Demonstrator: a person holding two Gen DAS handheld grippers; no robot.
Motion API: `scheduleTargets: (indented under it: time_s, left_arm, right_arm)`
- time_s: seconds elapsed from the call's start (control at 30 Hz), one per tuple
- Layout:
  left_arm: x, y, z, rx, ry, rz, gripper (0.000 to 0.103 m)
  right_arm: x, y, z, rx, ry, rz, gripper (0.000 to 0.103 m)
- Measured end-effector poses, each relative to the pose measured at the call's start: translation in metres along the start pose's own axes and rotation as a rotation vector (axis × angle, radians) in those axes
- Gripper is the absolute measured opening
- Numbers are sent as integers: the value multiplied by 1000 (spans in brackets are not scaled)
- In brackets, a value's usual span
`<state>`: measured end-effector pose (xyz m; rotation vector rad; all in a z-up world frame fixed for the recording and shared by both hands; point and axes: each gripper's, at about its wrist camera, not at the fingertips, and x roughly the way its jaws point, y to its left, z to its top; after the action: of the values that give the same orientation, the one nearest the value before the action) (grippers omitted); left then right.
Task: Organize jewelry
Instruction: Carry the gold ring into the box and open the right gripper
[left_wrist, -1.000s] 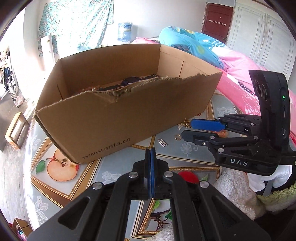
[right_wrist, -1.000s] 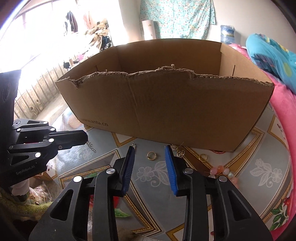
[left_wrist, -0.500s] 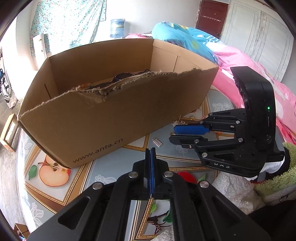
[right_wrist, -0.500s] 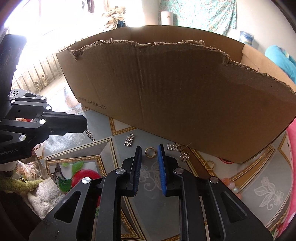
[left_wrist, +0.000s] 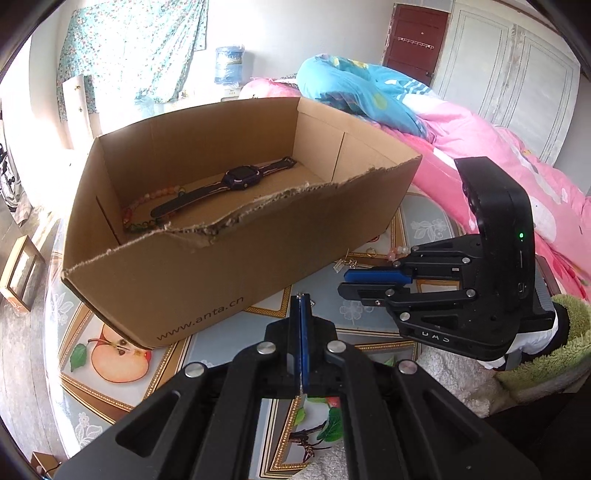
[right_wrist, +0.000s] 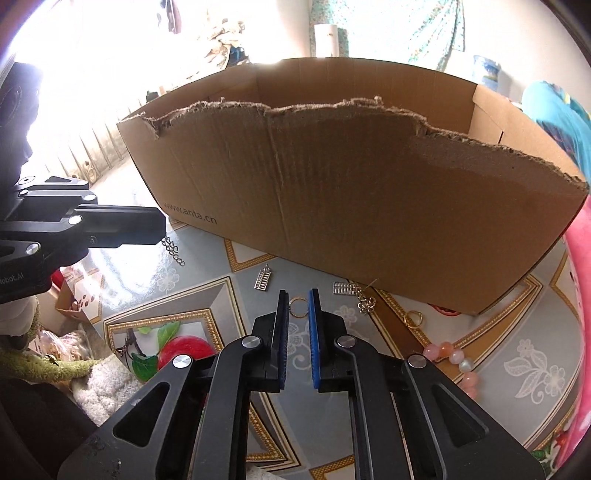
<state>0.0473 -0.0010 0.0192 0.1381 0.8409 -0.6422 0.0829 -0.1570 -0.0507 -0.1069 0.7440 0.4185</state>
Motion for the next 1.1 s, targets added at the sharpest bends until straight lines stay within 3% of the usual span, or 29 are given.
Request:
scheduleTargets:
  time_s: [0.3,0.47,0.53,0.7,0.87,1.03,1.1]
  left_arm:
    - [-60,12,46,30,-155,-63,0]
    - [-64,40,83,-6,-181,-35,0]
    - [-52,53,95,-21,-152,-2,0]
    - [-9,80,120,-101,-39,-39,0]
    - [31,88,132,-111,68,-27,0]
    - [52,95,133,-158,128,-19,1]
    - [54,97,132,-174,135,-13,6]
  right_arm:
    - [-85,12,45,13,-179,49,8]
    - [-90,13,90,27,-242,91,8]
    - [-73,11,107,40,-208,85,8]
    - [-18,-1,146,79,-43,103,8]
    - [29,-17,151,181,124,155,9]
    - [47,-27,147,238,171,156,12]
    - [49,-30,148,258,166,156,14]
